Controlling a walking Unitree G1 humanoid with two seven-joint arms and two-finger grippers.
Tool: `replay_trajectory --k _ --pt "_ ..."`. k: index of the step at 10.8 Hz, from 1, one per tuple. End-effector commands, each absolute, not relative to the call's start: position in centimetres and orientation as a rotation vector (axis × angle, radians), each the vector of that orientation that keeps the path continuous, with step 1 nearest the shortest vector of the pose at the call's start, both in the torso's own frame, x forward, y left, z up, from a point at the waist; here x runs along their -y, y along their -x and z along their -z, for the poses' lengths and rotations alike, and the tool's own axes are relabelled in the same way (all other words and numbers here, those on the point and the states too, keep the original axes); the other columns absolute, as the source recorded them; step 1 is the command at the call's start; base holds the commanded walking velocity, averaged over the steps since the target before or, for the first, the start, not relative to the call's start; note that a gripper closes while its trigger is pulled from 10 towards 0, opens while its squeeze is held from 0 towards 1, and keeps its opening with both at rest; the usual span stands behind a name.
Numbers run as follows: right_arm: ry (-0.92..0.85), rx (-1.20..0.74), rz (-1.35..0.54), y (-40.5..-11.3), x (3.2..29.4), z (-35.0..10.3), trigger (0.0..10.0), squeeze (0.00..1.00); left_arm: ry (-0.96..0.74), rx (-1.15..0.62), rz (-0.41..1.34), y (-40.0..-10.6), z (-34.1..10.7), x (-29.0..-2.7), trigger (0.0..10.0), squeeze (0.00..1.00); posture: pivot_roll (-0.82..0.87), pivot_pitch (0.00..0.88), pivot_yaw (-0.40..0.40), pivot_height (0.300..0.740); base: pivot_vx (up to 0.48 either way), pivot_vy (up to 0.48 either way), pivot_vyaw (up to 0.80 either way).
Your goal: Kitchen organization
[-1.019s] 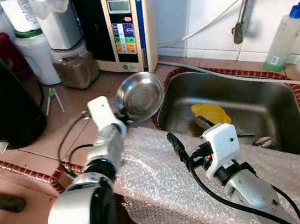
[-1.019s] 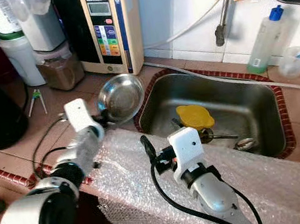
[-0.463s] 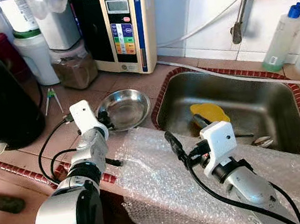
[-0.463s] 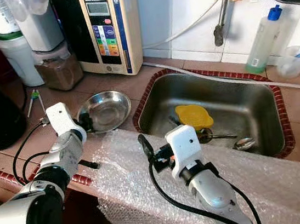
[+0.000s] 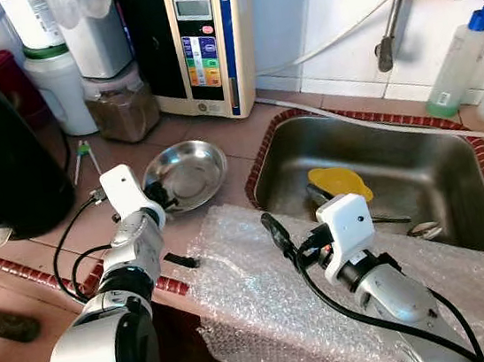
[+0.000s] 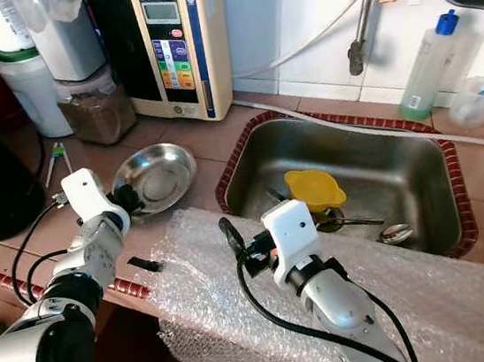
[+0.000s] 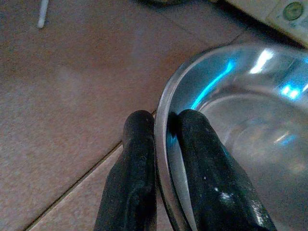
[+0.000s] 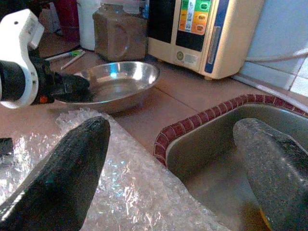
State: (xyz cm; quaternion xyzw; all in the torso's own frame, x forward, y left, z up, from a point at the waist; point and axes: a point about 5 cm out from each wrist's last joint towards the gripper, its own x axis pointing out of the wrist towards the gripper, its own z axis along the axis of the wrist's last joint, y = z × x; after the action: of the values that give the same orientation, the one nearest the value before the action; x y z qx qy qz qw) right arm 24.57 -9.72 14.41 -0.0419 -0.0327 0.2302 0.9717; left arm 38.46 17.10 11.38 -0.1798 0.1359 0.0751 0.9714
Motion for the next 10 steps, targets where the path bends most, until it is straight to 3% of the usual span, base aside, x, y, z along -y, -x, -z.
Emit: replay_trajectory --k 1,4,7,10 --pt "0.083 0.076 -0.465 -24.8 9.8 -14.5 10.0 0.00 0.393 -0.255 -0.145 -38.5 -11.5 -17.2 0.0 0.00 -0.02 0.000 0.027 0.740 0.000 0.000 0.00" --pt "0.083 0.073 -0.463 -25.3 10.0 -14.3 10.0 0.00 0.381 0.042 -0.025 -38.8 -14.7 -16.1 0.0 0.00 -0.01 0.000 0.010 0.740 0.000 0.000 0.00" --pt "0.099 0.084 -0.468 -26.0 10.3 -14.5 10.0 0.00 0.389 0.176 0.058 -37.9 -15.3 -14.6 0.0 0.00 0.00 0.000 -0.013 0.740 0.000 0.000 0.00" --pt "0.110 0.159 -0.417 -28.5 11.0 -16.3 10.0 0.00 0.142 0.421 0.306 -36.1 -18.4 -10.8 0.0 0.00 0.00 0.000 -0.021 0.740 0.000 0.000 0.00"
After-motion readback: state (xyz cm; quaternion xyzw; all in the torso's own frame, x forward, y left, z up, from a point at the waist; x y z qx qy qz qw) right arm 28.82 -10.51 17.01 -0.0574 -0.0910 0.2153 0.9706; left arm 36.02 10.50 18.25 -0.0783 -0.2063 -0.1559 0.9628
